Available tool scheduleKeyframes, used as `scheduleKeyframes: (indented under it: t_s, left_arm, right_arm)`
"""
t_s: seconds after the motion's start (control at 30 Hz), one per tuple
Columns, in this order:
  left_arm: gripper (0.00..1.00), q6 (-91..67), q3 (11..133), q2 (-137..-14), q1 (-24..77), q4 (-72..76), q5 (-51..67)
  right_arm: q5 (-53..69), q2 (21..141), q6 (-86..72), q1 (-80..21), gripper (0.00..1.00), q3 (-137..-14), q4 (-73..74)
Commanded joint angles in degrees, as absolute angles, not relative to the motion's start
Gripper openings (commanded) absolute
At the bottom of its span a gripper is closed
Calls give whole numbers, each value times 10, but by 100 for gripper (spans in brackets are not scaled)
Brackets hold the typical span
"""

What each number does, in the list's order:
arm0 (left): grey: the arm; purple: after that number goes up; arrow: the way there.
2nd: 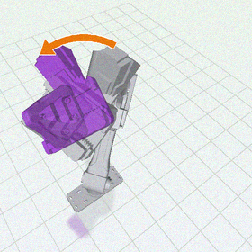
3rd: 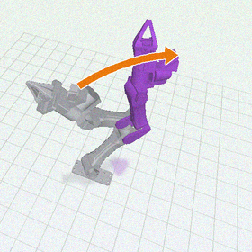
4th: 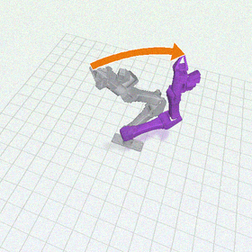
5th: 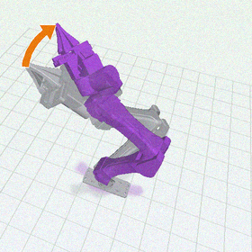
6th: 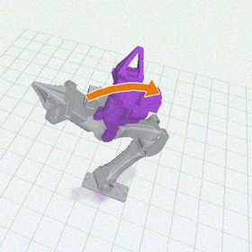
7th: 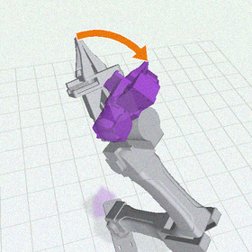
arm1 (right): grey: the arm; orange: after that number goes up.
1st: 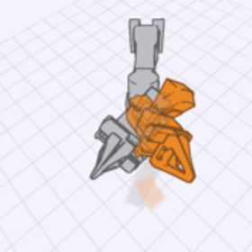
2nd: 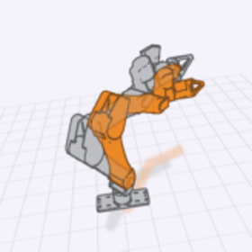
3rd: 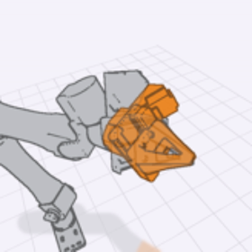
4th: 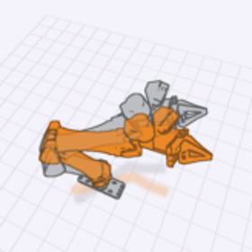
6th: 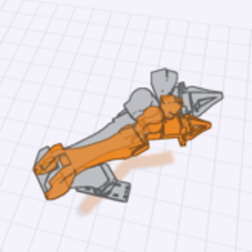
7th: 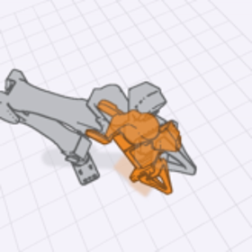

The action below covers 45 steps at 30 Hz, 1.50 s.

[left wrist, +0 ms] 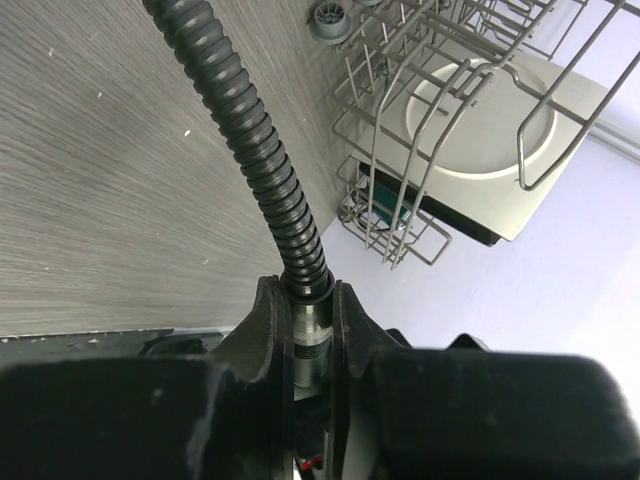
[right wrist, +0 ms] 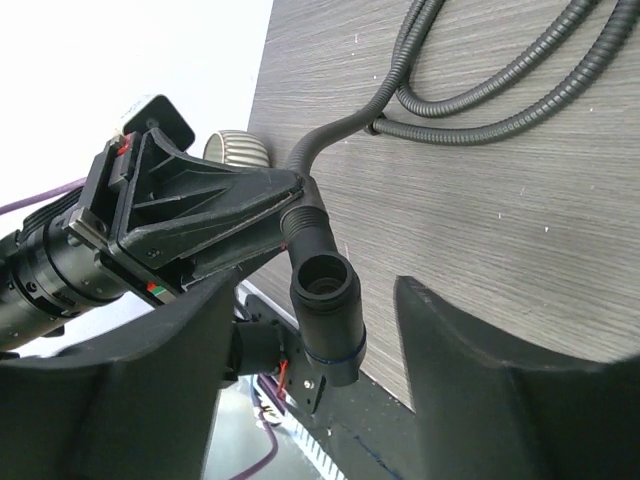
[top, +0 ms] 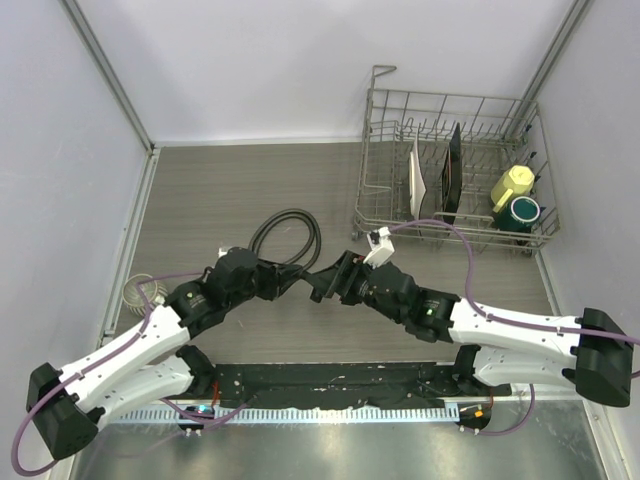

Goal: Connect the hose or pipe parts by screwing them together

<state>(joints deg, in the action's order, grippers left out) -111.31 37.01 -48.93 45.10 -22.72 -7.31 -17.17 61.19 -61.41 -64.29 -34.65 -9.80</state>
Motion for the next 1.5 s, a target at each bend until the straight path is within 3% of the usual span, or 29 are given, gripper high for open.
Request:
scheduleKeyframes:
  t_s: [0.0, 0.2, 0.33, 0.47, 0.57, 0.67, 0.77, 0.9, 1.1, 1.47]
  left_arm:
    - [0, -1101, 369, -458, 454, -206, -90]
    - [0, -1104, 372, -443, 454, -219, -91]
    - [0, -1102, 380, -436, 453, -237, -97]
    - [0, -1098, 384, -432, 453, -252, -98]
    - [0, -1097, 382, -429, 453, -261, -91]
    - [0, -1087, 385, -428, 453, -262, -81]
    - [0, -1086, 390, -428, 453, -272, -69]
    - [0, -1082, 394, -433, 453, -276, -48]
    - [0, -1087, 382, -426, 453, -288, -18]
    - [0, -1085, 396, -407, 453, -319, -24]
  right_arm:
    - [-172, 563, -533, -644, 79, -374, -86]
    - [-176, 454, -390, -644, 84, -344, 16]
    - [-163, 385, -124, -645, 84, -350, 33]
    - [-57, 419, 243, -662, 84, -398, 8]
    - [-95, 457, 479, -692, 86, -368, -91]
    - [-106, 513, 624, -708, 86, -390, -75]
    - [-81, 496, 726, -732, 86, -379, -68]
    - [-76, 497, 820, -749, 85, -397, 45]
    - [-108, 532, 902, -784, 85, -413, 69]
    - [-111, 610, 926, -808, 80, -393, -18]
